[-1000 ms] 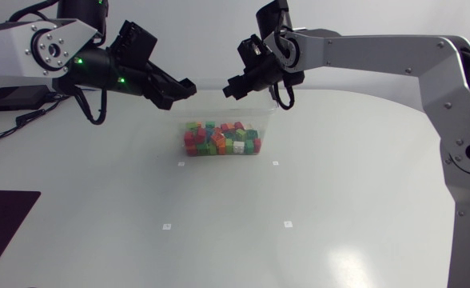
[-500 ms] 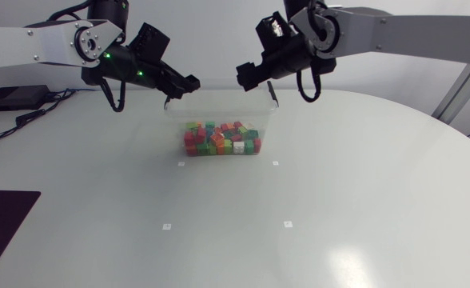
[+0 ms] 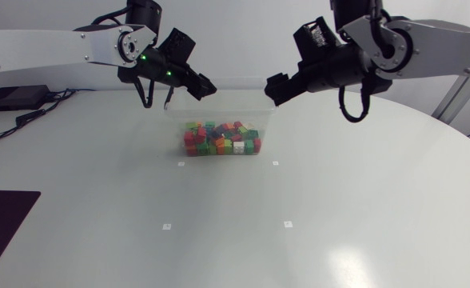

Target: Place the duplo bricks in the container

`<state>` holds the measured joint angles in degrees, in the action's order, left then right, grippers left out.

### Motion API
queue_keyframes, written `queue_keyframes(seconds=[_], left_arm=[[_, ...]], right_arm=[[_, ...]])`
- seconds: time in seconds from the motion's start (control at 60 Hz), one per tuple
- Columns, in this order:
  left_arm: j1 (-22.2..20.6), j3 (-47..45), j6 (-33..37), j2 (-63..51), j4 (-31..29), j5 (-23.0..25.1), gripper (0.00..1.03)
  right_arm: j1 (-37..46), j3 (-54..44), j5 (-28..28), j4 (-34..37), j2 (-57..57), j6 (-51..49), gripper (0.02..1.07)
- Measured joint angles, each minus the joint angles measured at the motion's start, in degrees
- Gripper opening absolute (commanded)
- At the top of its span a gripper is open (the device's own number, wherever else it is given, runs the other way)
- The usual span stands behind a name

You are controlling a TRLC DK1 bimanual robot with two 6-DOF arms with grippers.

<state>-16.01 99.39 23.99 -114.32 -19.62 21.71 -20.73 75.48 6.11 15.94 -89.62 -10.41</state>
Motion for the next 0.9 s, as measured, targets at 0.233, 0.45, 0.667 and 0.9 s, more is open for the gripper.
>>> queue_keyframes(seconds=[0.233,0.45,0.667,0.9], left_arm=[[0.1,1.2,-0.5,-1.2,0.0,-2.6,0.98],[2.1,0.9,-1.9,-0.6,0.0,-2.8,0.98],[4.7,-3.0,-4.6,5.4,0.0,-7.1,0.98],[6.3,-11.0,-5.2,13.0,2.9,-8.6,0.98]], right_arm=[[2.4,-7.1,-0.9,-1.7,7.8,-0.3,1.02],[2.9,-13.0,-4.7,-3.0,14.9,-0.3,1.02],[4.3,-19.1,-8.2,-6.1,22.3,-0.3,1.02],[4.8,-26.4,-12.1,-8.5,28.7,-2.6,1.02]])
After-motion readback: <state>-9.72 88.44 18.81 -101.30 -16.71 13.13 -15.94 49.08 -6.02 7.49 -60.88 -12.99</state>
